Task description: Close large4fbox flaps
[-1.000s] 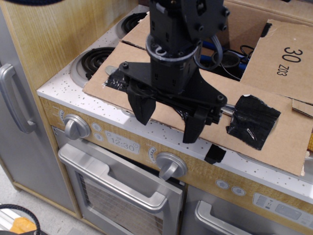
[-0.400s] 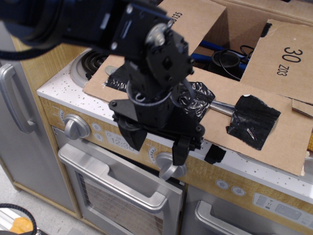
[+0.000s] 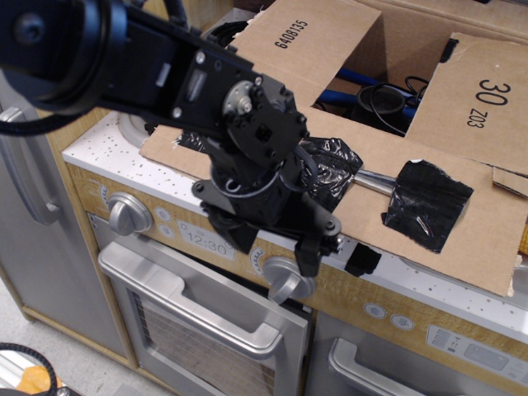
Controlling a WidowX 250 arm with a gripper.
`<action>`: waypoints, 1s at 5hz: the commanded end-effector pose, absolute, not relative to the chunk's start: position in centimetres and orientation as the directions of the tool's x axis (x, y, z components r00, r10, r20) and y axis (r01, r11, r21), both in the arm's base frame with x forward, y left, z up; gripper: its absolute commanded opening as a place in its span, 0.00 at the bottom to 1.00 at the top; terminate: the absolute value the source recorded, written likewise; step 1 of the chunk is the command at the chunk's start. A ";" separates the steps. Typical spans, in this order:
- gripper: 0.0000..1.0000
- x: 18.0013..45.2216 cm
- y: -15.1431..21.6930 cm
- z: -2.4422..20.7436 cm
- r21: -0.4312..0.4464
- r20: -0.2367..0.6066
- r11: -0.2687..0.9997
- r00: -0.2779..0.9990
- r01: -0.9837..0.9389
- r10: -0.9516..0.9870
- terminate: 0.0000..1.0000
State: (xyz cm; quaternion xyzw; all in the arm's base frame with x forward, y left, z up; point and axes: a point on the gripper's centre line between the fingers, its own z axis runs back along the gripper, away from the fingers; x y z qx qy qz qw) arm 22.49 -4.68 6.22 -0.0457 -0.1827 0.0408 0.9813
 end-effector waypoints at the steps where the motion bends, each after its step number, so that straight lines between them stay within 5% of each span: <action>1: 1.00 24.0 -5.0 7.6 -0.079 0.508 0.997 0.861 0.017 0.025 0.00; 3: 1.00 24.4 -5.3 12.5 0.096 0.585 0.991 0.799 0.097 -0.135 0.00; 5: 1.00 28.6 -5.1 16.6 0.217 0.576 0.954 0.761 0.208 -0.297 0.00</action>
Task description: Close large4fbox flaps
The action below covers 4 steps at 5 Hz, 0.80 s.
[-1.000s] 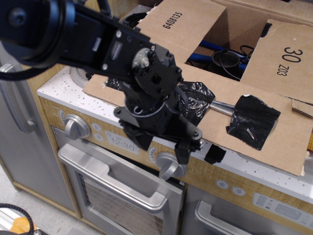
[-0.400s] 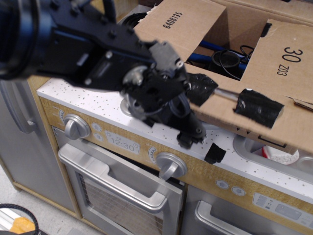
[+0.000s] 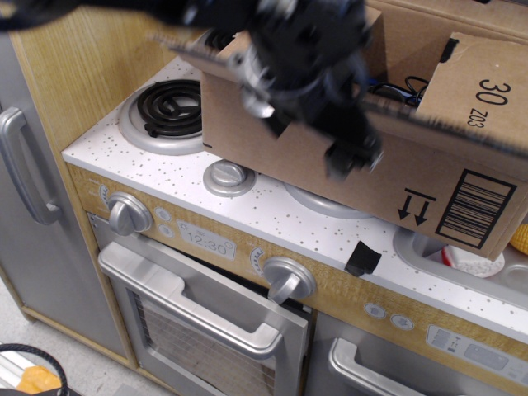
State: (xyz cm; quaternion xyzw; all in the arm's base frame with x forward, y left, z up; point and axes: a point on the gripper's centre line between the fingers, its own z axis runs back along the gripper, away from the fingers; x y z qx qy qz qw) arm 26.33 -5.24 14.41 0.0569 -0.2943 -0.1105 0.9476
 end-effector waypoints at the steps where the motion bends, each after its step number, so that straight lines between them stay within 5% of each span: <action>1: 1.00 31.4 -4.8 17.2 0.219 0.586 0.940 0.735 0.260 -0.340 0.00; 4: 1.00 37.8 -3.8 14.1 0.182 0.569 0.915 0.720 0.361 -0.397 0.00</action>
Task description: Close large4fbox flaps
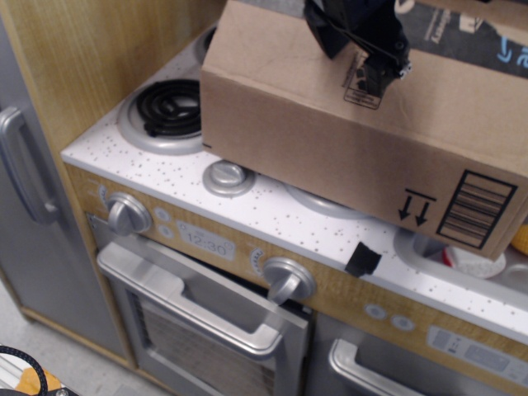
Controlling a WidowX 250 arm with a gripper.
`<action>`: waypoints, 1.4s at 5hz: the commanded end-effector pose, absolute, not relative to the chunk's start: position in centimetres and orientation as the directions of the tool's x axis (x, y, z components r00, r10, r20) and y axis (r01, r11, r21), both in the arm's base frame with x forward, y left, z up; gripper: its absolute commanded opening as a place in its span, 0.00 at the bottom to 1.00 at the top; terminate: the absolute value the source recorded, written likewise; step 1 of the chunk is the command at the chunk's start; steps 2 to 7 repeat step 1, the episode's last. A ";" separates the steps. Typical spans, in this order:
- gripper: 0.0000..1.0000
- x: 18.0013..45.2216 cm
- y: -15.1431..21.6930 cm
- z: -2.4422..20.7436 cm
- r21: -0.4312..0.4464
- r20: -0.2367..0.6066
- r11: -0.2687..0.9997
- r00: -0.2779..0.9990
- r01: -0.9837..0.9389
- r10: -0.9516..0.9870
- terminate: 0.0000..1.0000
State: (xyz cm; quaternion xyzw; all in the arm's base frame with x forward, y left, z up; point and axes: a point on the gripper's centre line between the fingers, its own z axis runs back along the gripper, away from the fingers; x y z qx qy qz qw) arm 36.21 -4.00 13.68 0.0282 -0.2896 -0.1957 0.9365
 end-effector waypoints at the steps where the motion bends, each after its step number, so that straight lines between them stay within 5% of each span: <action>1: 1.00 38.2 -3.3 12.0 0.098 0.530 0.921 0.763 0.378 -0.370 1.00; 7: 1.00 38.2 -3.3 12.0 0.098 0.530 0.921 0.763 0.378 -0.370 1.00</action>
